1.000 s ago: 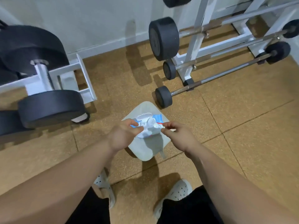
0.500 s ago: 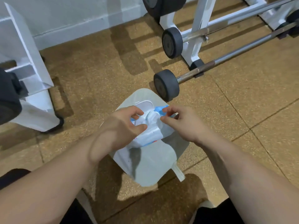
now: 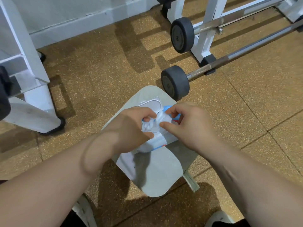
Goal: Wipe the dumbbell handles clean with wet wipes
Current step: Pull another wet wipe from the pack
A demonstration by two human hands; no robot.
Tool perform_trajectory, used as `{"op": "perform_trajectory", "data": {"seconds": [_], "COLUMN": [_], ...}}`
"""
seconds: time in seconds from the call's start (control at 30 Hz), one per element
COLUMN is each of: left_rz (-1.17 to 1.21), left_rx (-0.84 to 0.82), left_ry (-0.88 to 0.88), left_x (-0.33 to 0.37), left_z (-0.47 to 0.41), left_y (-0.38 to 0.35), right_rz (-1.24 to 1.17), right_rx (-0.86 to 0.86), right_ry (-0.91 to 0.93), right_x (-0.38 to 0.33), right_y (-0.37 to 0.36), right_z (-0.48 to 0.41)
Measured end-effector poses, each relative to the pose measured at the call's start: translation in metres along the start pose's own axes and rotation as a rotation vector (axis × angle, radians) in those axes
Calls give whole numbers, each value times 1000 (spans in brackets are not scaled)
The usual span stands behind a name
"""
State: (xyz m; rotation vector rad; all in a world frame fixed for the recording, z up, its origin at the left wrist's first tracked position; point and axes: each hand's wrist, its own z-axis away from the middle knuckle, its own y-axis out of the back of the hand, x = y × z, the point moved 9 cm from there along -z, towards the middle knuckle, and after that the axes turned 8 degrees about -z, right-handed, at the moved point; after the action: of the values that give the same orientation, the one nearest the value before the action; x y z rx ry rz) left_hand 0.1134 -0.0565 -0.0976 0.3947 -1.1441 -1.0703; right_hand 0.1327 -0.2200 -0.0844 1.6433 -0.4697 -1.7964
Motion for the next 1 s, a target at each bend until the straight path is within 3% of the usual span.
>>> {"op": "perform_trajectory", "data": {"seconds": [0.17,0.33,0.5,0.7,0.87,1.0], "left_rz": [35,-42,37,51,-72,-174], "left_rx": [26,54,75,514,57,210], "left_ry": [-16,2,24,-80,78,8], "left_x": [0,-4,-3,15,0,7], "left_z": [5,6,7,15,-2,-8], "left_y": [4,8,10,64,30,27], "right_rz": [-40,-428,-721,-896,-831,-826], "right_rx": [-38,-1,107,272,284,223], "right_ry": [51,-24,-152,-206,-340,-399], "right_x": [-9,-12,-3,9,31,32], "right_y": [-8,6,27,64,62,51], "right_z": [-1,-10,-12,-15,-7,-5]}}
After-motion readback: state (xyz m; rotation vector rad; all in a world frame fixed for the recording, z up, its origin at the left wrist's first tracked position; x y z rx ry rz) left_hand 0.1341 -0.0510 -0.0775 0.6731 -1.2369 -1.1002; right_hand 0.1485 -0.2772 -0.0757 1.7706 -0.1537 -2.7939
